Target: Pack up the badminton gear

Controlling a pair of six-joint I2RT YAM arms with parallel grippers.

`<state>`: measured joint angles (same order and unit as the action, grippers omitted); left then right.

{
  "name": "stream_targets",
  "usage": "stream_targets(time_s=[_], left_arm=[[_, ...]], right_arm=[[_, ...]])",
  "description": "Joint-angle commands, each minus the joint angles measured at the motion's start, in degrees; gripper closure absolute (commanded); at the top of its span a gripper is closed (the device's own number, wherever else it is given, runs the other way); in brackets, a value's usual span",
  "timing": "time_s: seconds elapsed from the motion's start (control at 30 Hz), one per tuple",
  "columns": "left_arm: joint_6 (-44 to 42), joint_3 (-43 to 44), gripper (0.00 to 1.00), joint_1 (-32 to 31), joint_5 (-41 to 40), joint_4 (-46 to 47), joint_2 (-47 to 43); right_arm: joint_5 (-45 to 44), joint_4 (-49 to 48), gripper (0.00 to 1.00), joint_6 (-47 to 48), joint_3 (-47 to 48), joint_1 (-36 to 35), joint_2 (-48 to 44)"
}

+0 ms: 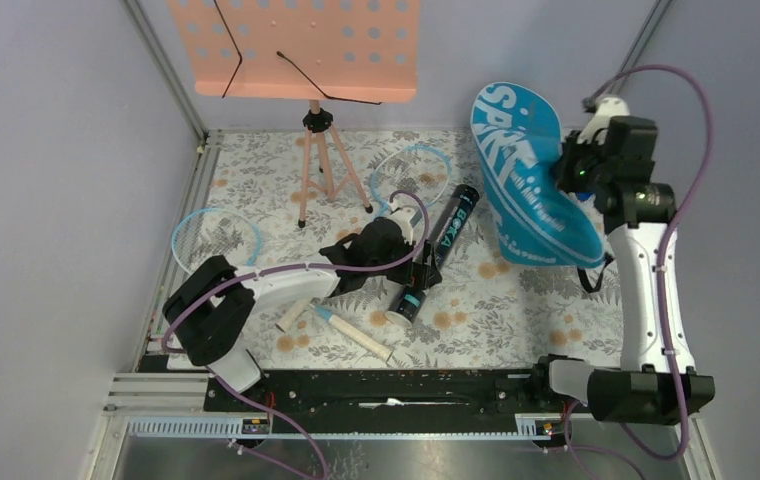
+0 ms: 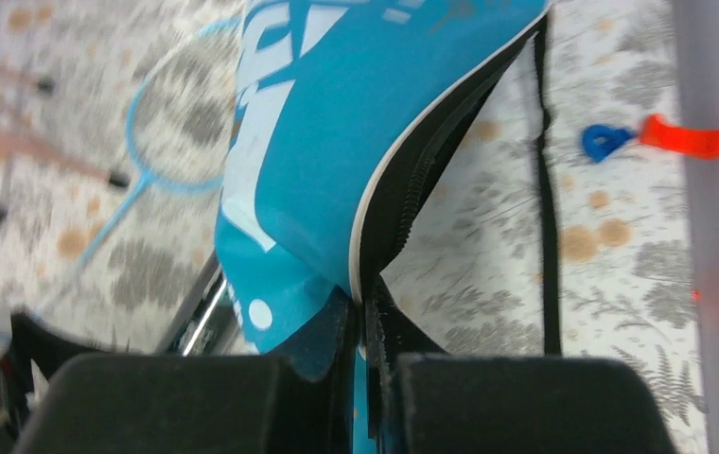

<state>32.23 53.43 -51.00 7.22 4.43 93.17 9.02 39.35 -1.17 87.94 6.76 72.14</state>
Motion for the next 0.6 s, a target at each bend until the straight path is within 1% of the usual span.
stream_targets(time_s=[0.0,0.07,0.13,0.17,0.2,0.23,0.3,0.43,0.5,0.57], left_arm=[[0.50,-0.20,0.01,0.05,-0.41,1.49,-7.84],[0.70,-1.76,0.01,0.05,-3.19,-0.92,-12.22],[1.27,-3.94,0.01,0.03,-7.70,-3.35,-17.65],[1.76,-5.15,0.01,0.03,-11.64,-4.19,-20.25],[2.39,-6.21,0.01,0.13,-13.23,-6.10,-22.80],[3.23,-6.91,0.01,0.31,-16.48,-7.58,-25.66],[5.20,-7.99,0.01,0.76,-19.71,-9.57,-28.74],[9.36,-9.07,0.01,1.34,-21.21,-10.00,-29.39],[9.68,-9.20,0.01,1.39,-19.54,-8.33,-28.26],[10.12,-8.87,0.01,1.41,-18.14,-6.70,-26.78]], right_arm=[[-0.38,-4.18,1.00,3.03,-9.80,-10.99,-6.31],[-6.75,-6.06,1.00,1.89,-16.09,-16.82,-8.25],[-14.73,-8.08,1.00,-0.56,-23.20,-22.70,-9.55],[-17.22,-9.26,1.00,-1.13,-26.02,-26.07,-9.90],[-19.74,-10.72,1.00,-1.93,-28.55,-28.65,-10.21],[-22.20,-11.60,1.00,-2.44,-30.42,-30.78,-10.29],[-25.56,-13.28,1.00,-2.45,-32.98,-34.44,-10.42],[-26.22,-14.51,1.00,-0.83,-34.40,-38.79,-11.35],[-25.78,-15.03,1.00,0.51,-34.56,-40.71,-12.35],[-22.96,-16.08,1.00,2.43,-34.94,-42.43,-13.54]])
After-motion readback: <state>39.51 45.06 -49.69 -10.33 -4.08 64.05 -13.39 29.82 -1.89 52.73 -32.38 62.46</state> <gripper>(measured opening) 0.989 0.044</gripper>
